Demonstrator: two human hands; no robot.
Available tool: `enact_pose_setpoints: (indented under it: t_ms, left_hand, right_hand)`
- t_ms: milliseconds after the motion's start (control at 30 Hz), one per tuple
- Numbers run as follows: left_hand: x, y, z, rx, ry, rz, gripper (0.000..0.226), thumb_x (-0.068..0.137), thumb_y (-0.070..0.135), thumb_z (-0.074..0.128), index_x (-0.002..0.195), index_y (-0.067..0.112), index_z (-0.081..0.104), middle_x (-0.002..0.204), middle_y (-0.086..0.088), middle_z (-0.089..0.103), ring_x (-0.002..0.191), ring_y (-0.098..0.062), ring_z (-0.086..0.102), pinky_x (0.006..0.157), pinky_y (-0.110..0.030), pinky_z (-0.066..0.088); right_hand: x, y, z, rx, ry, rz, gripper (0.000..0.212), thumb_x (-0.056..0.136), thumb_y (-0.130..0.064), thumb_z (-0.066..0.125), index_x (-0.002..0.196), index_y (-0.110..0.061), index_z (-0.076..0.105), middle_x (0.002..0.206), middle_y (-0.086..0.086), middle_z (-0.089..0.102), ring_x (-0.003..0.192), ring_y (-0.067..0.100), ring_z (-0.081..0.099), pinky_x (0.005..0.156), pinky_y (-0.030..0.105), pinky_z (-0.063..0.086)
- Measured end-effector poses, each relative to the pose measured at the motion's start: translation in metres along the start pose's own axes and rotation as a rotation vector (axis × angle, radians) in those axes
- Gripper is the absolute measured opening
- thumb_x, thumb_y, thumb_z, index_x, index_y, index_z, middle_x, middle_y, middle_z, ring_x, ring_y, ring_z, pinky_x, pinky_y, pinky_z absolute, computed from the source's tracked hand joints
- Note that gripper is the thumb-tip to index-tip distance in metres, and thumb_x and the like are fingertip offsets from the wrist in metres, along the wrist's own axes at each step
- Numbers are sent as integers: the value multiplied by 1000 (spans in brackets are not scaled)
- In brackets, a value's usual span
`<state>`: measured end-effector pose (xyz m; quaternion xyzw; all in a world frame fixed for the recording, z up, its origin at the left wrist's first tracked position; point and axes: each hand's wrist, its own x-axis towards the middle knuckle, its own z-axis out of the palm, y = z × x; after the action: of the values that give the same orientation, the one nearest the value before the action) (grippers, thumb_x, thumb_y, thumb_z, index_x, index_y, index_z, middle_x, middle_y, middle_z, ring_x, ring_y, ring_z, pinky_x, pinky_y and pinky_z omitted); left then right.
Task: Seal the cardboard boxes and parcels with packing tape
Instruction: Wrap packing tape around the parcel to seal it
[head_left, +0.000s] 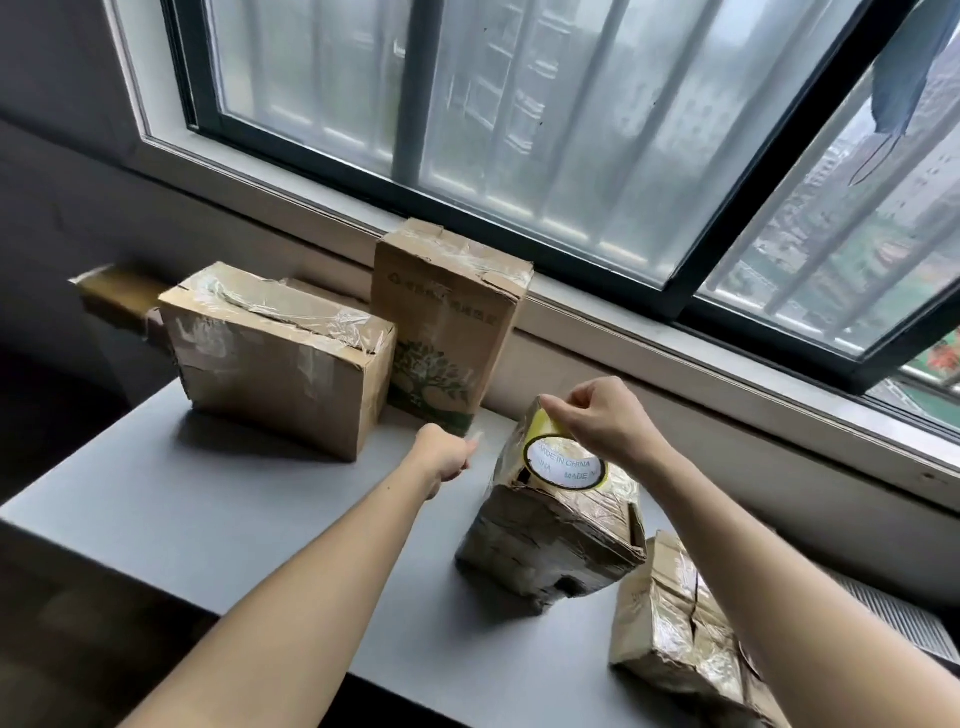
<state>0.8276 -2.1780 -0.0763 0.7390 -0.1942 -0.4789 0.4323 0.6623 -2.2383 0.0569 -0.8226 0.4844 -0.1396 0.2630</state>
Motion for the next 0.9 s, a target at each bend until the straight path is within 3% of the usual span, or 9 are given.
enact_pose_setpoints:
  t_ms: [167, 233, 300, 400, 500, 600, 700, 800, 900]
  left_hand:
    - [-4, -9, 13, 26, -74, -54, 56, 96, 34, 62, 131, -8, 48, 98, -15, 68, 81, -20, 66, 74, -31, 50]
    - [-9, -16, 24, 57, -136, -47, 53, 92, 33, 67, 128, -2, 49, 90, -10, 66, 70, -16, 59, 66, -27, 45]
    - [-12, -22, 35, 31, -208, -45, 76, 84, 41, 75, 142, 6, 41, 112, -13, 69, 85, -17, 67, 61, -24, 49]
    - [-8, -25, 42, 95, -238, -49, 101, 82, 50, 74, 157, 10, 17, 138, -18, 57, 125, -27, 58, 94, -33, 53]
    - [-8, -24, 39, 272, -227, -37, 84, 91, 51, 64, 153, 7, 29, 142, -15, 53, 129, -29, 54, 105, -35, 48]
    - [-11, -25, 34, 315, -283, -87, 68, 93, 44, 64, 142, 0, 44, 142, -15, 52, 128, -25, 53, 95, -30, 51]
    - [-11, -30, 27, 418, -314, -150, 90, 88, 47, 68, 151, 6, 19, 148, -12, 41, 127, -25, 50, 97, -29, 47]
    - [-15, -22, 24, 420, -247, 66, 32, 91, 36, 66, 107, 9, 57, 105, -12, 59, 85, -21, 58, 68, -27, 44]
    - [-33, -4, 19, 311, -237, 267, 21, 101, 31, 47, 104, 15, 59, 109, -7, 64, 95, -20, 58, 82, -33, 48]
  right_hand:
    - [-3, 0, 5, -48, -25, 26, 51, 90, -41, 67, 57, -3, 60, 46, -4, 46, 44, 11, 39, 46, 24, 33]
    - [-6, 4, 5, -39, -12, 46, 49, 90, -43, 68, 57, -7, 61, 46, -5, 46, 44, 9, 40, 46, 24, 32]
    - [-10, 12, 4, -18, 16, 62, 51, 89, -48, 68, 58, -8, 57, 49, -4, 44, 48, 11, 39, 49, 27, 32]
    - [-19, 23, 2, 27, 44, 86, 56, 87, -62, 63, 62, -14, 46, 55, -1, 38, 52, 14, 35, 53, 30, 28]
    - [-23, 30, 8, 154, 14, 146, 61, 86, -68, 60, 51, -20, 46, 54, -1, 37, 52, 14, 34, 56, 30, 27]
    - [-21, 35, 18, 258, 2, 198, 63, 79, -78, 59, 48, -24, 62, 53, -2, 47, 55, 15, 45, 66, 33, 35]
    - [-20, 41, 22, 318, -2, 180, 54, 77, -79, 59, 59, -29, 73, 57, -1, 48, 54, 14, 46, 70, 31, 37]
    - [-19, 46, 22, 338, 6, 186, 66, 76, -79, 59, 71, -15, 76, 58, -1, 50, 53, 14, 46, 66, 31, 39]
    - [-19, 41, 26, 383, 52, 229, 82, 65, -84, 59, 72, -3, 72, 59, 3, 53, 55, 17, 49, 63, 32, 41]
